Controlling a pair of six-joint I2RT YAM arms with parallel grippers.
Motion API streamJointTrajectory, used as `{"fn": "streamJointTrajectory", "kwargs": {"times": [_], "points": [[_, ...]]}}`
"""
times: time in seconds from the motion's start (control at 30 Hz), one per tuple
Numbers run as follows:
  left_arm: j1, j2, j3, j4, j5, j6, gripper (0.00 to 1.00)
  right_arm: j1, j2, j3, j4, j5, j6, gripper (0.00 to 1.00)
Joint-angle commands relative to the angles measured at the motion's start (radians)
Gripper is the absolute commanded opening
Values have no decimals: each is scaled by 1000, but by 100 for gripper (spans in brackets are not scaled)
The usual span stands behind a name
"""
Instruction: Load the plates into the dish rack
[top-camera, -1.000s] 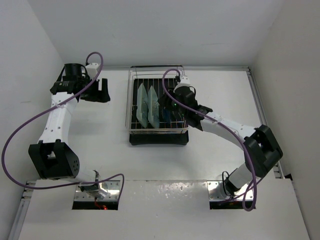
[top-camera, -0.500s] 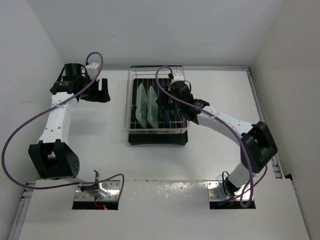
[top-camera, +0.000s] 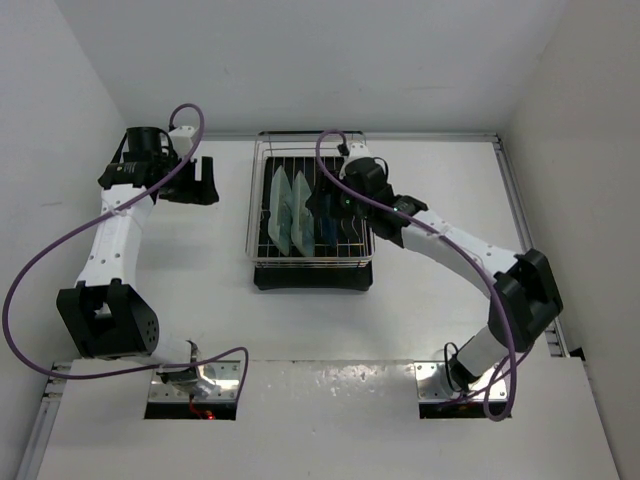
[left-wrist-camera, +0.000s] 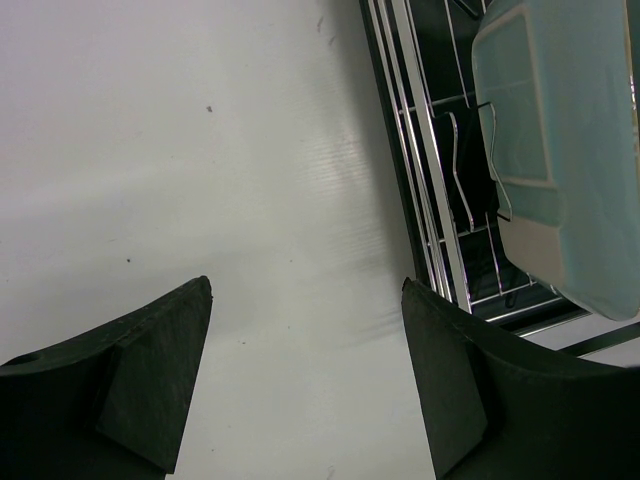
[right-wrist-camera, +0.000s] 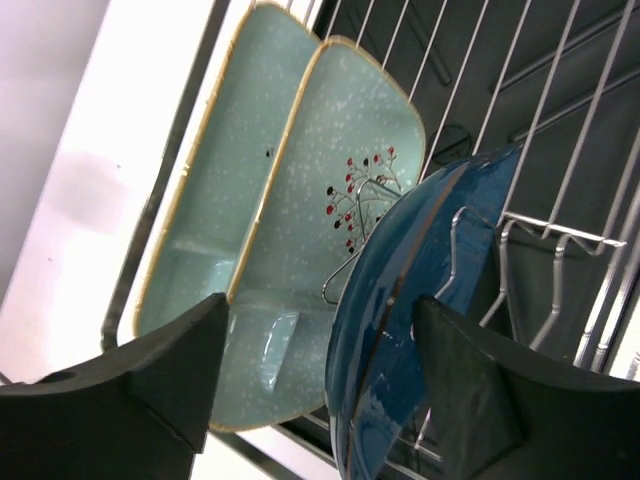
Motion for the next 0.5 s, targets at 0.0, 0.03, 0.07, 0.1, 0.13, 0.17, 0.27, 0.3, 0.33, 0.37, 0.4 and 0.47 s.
{"fn": "streamJointTrajectory", "kwargs": {"times": [0.0, 0.03, 0.07, 0.1, 0.13, 0.17, 0.27, 0.3, 0.33, 0.37, 0.4, 0.47], "points": [[12, -37, 27, 12, 15, 2, 81, -19, -74, 41, -19, -17, -35, 77], [12, -37, 36, 12, 15, 2, 81, -19, -77, 49, -31, -17, -53, 80], [12, -37, 37, 12, 15, 2, 81, -23, -83, 57, -40, -17, -60, 86], [12, -37, 37, 12, 15, 2, 81, -25, -83, 83, -50, -20, -63, 89], [12, -37, 37, 12, 15, 2, 81, -31, -83, 89, -86, -20, -75, 93], [12, -47, 37, 12, 15, 2, 81, -28, -91, 98, -96, -21, -78, 98], [12, -47, 37, 3, 3, 2, 81, -57, -128, 123, -166, -29, -90, 100], [12, -56, 37, 3, 3, 11, 81, -69, -142, 121, -186, -30, -93, 100], [23, -56, 37, 3, -6, 11, 81, -106, -181, 121, -230, -36, -94, 100], [23, -65, 37, 3, -6, 11, 81, -123, -195, 121, -295, -43, -95, 100], [35, -65, 37, 3, -6, 20, 81, -187, -227, 123, -335, -49, -97, 100], [35, -65, 37, 3, -6, 21, 81, -236, -237, 132, -536, -79, -101, 100]]}}
